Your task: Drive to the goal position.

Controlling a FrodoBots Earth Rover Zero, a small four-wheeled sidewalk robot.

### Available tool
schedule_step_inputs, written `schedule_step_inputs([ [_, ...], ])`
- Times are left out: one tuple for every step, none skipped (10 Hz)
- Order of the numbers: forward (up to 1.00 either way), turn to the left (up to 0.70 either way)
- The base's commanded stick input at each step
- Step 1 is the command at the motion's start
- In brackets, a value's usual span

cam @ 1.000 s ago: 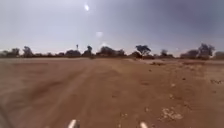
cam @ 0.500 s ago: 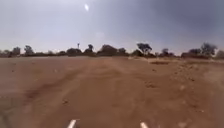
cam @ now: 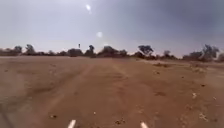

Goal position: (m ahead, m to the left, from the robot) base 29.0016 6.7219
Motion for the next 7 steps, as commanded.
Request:
schedule_step_inputs([
  [0.70,0.00],
  [0.70,0.00],
  [0.70,0.00],
  [0.70,0.00],
  [0.70,0.00],
  [0.70,0.00],
  [0.70,0.00],
])
